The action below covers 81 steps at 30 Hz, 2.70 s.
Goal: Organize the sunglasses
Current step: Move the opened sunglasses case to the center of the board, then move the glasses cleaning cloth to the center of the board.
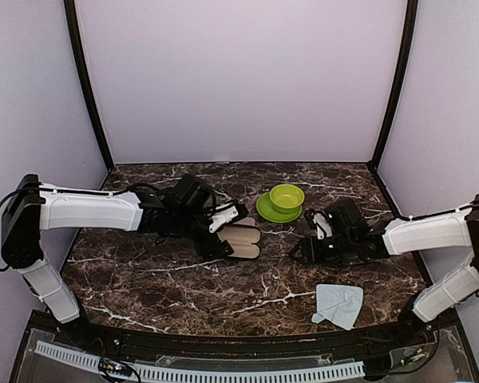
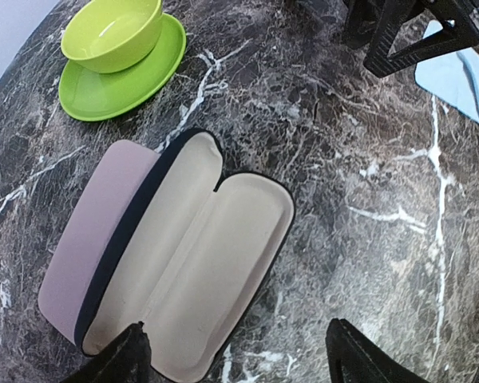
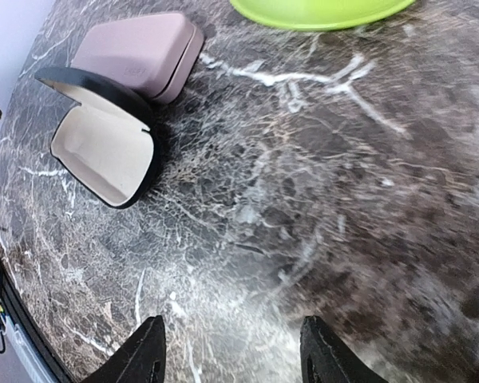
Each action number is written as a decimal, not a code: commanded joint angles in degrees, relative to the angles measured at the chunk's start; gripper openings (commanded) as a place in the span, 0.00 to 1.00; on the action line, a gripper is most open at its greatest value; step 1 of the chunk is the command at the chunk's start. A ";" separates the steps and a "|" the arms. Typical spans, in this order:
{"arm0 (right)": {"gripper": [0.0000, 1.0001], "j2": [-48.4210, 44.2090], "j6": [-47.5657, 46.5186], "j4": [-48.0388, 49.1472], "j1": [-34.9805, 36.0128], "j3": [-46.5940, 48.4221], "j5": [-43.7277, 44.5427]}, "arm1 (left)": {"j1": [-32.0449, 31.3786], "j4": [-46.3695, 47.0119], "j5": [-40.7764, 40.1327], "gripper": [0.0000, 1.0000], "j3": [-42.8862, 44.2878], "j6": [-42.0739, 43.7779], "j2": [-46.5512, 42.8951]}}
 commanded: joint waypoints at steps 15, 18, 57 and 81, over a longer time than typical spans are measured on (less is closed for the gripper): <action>0.51 -22.13 25.18 -31.20 20.10 -5.62 19.07 | -5.08 7.39 -6.59 0.78 -1.95 -16.91 -0.01; 0.51 -20.47 29.71 -33.98 26.93 -5.51 21.14 | -5.62 7.45 -7.30 0.78 -1.20 -17.75 0.76; 0.31 -3.25 11.13 -26.88 17.71 1.60 24.26 | -7.97 6.11 -6.43 0.78 0.19 -19.00 4.23; 0.20 -1.66 10.54 -24.32 16.25 -2.15 21.59 | -8.43 7.14 -7.33 0.84 -1.02 -19.13 2.46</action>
